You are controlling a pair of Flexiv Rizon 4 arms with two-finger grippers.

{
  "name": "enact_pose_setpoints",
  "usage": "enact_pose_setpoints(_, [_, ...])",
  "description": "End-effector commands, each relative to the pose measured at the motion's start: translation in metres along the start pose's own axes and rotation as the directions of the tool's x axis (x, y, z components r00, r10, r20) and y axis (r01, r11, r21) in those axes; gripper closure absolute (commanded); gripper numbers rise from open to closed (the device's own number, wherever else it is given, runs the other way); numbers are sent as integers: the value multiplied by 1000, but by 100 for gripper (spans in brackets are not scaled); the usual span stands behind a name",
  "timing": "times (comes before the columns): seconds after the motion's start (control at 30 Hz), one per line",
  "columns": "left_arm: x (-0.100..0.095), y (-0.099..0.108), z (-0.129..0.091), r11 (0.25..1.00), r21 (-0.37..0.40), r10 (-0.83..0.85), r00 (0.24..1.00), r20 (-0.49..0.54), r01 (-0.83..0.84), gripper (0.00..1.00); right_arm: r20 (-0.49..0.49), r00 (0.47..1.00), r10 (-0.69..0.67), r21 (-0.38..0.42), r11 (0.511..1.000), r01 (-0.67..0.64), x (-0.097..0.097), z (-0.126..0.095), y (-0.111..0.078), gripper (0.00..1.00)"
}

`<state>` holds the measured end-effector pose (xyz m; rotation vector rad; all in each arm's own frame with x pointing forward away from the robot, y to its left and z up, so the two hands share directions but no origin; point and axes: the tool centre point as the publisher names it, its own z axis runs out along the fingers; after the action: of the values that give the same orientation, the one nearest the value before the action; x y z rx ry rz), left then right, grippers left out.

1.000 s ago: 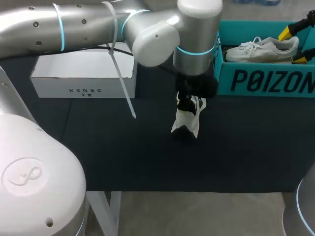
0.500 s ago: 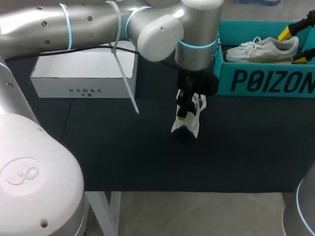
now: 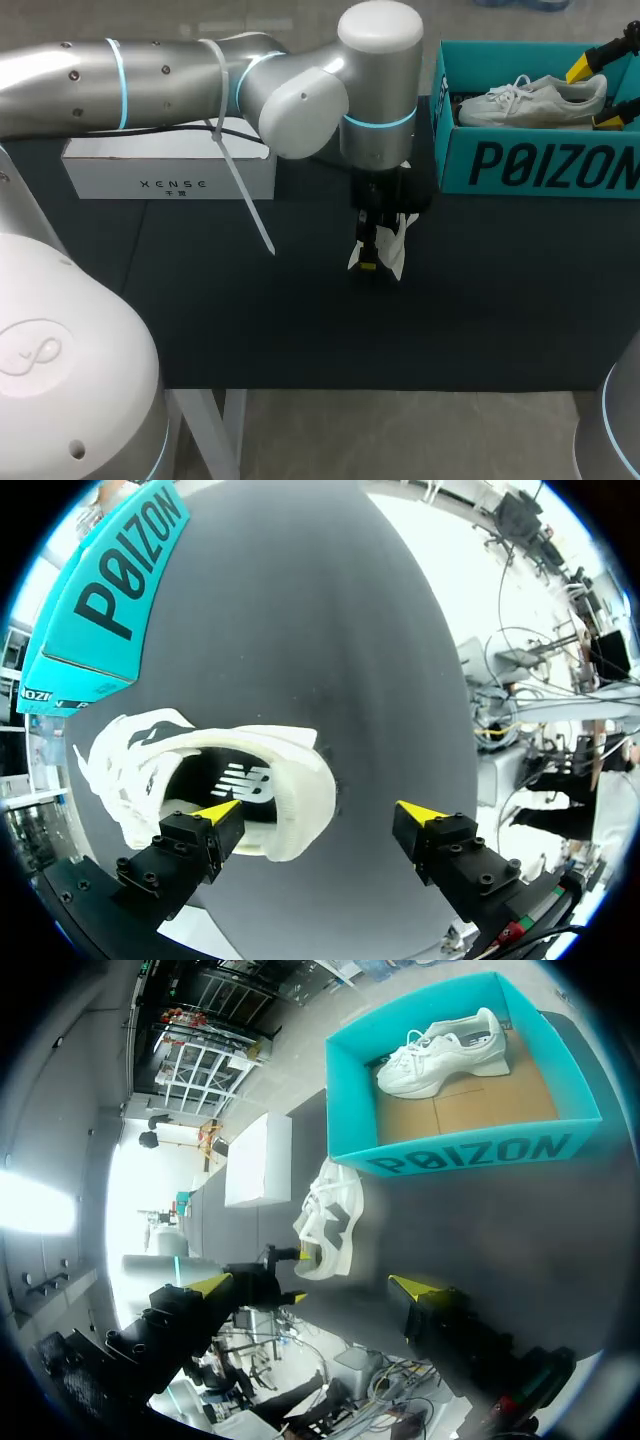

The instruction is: Take the shoe out of the shoebox, open the shoe tongue, remove and reinsert the insole, then place the shoe into the shoebox

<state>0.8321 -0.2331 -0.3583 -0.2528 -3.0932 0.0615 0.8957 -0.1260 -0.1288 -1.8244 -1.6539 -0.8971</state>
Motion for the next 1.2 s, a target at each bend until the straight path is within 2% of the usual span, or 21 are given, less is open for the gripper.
enact_pose_setpoints(0.03, [3,-2,14,1000,-2,-4,1000,10,4,0,4,1000,1,0,1000,-1,0,0,-1,0])
enact_pose_setpoints(0.23, [9,-8,30,999,40,0,1000,19,0,0,4,1000,1,0,1000,-1,0,0,-1,0])
enact_pose_setpoints(0.47, [8,-11,42,997,16,73,996,51,-74,0,4,1000,1,0,1000,-1,0,0,-1,0])
enact_pose_setpoints(0.63, [4,-13,51,997,46,61,997,44,-63,0,4,1000,1,0,1000,-1,0,0,-1,0])
enact_pose_setpoints(0.7, [2,-12,55,998,45,46,998,44,-48,54,4,1000,1,0,1000,-1,0,0,-1,0])
enact_pose_setpoints(0.77, [0,-11,57,998,42,39,998,42,-41,100,4,1000,1,0,1000,-1,0,0,-1,0])
enact_pose_setpoints(0.97, [-5,-7,60,999,9,31,999,43,-31,100,4,1000,1,0,1000,-1,0,0,-1,0])
enact_pose_setpoints(1.2, [1,-5,53,1000,-22,10,999,43,-10,100,4,1000,1,0,1000,-1,0,0,-1,0])
